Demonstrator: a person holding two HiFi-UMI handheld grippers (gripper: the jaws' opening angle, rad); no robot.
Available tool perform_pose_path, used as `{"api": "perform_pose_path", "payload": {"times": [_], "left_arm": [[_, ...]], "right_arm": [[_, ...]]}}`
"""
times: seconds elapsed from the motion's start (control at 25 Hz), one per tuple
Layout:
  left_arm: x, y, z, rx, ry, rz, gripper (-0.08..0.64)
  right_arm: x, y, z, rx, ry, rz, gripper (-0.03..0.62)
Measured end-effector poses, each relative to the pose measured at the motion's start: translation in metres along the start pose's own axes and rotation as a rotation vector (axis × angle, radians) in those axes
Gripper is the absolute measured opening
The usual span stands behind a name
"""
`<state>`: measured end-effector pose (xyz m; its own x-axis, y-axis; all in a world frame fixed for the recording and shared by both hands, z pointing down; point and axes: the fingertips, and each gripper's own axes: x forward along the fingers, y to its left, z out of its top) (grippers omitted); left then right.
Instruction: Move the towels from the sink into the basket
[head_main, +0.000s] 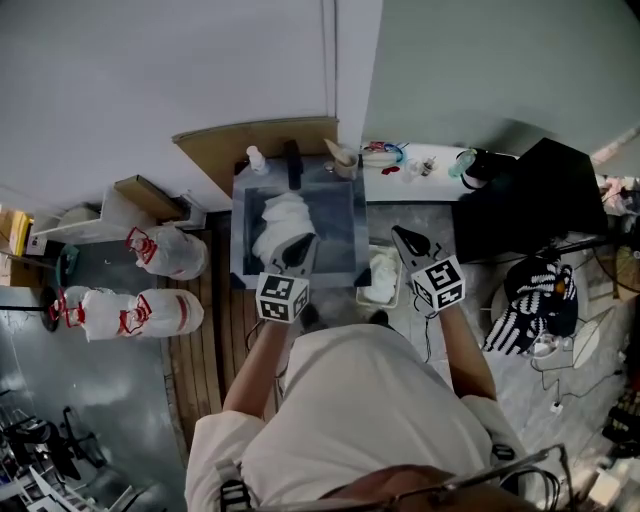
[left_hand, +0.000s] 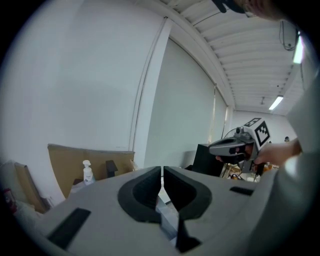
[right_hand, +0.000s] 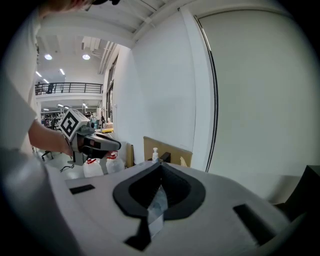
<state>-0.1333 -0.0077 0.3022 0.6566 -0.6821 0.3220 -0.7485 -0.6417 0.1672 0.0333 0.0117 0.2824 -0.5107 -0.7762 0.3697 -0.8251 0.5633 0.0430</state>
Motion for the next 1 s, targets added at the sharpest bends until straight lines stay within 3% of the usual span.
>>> {"api": "perform_pose_path", "payload": {"times": [0.48, 1.0], "left_arm": [[-0.018, 0.054, -0.04, -0.067, 0.047, 0.073, 0.017], [-0.027, 0.126, -0.095, -0.127, 0.099, 0.16, 0.017]], "right_arm": [[0.071, 0.033, -0.018, 0.022, 0.066, 0.09, 0.01], [0.187, 0.092, -0.077, 0.029, 0.219, 0.238, 0.048]]}}
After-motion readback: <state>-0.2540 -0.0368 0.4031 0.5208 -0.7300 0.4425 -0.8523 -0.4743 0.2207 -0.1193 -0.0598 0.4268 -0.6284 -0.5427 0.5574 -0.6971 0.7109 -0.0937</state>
